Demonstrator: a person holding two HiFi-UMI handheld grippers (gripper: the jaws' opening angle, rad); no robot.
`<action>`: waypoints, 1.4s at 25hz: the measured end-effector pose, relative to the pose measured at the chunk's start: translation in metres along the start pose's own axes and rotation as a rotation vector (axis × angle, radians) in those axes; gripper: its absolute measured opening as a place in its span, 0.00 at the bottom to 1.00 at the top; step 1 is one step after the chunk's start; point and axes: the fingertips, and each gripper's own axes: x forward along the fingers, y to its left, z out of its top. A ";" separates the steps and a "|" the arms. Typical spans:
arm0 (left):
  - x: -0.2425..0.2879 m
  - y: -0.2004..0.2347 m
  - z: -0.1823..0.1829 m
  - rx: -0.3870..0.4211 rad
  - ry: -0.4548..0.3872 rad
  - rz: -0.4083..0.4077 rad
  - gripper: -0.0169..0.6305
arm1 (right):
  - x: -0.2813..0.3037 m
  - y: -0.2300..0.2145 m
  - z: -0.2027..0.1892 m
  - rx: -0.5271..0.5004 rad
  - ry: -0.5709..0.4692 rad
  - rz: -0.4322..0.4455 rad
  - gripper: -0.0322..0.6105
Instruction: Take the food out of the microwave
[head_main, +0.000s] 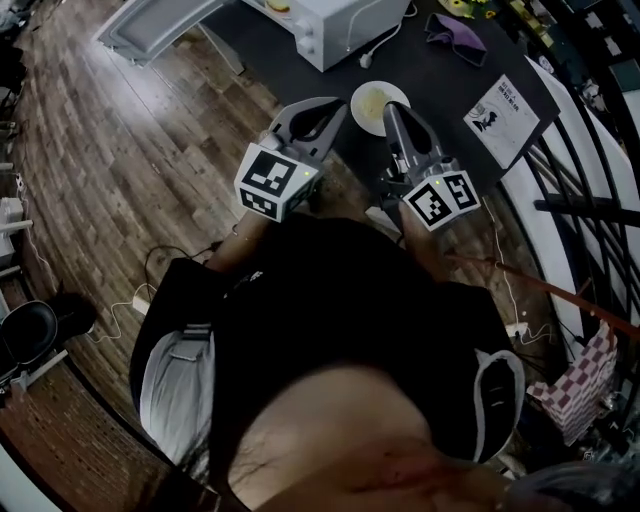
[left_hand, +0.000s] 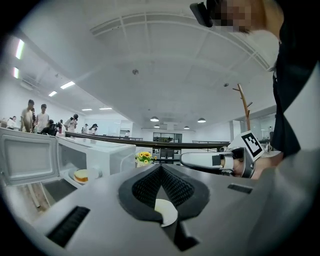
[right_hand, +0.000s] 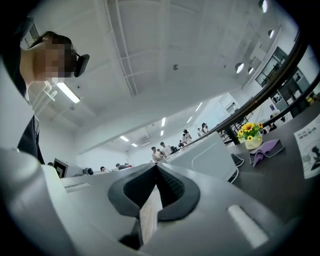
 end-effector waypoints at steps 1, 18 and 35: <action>-0.006 0.004 -0.001 -0.004 0.000 0.023 0.04 | 0.004 0.004 -0.003 0.004 0.008 0.019 0.05; -0.123 0.049 -0.018 -0.070 -0.049 0.459 0.04 | 0.059 0.069 -0.039 0.023 0.067 0.318 0.05; -0.181 0.025 -0.038 -0.104 -0.054 0.708 0.04 | 0.052 0.114 -0.082 0.092 0.202 0.516 0.05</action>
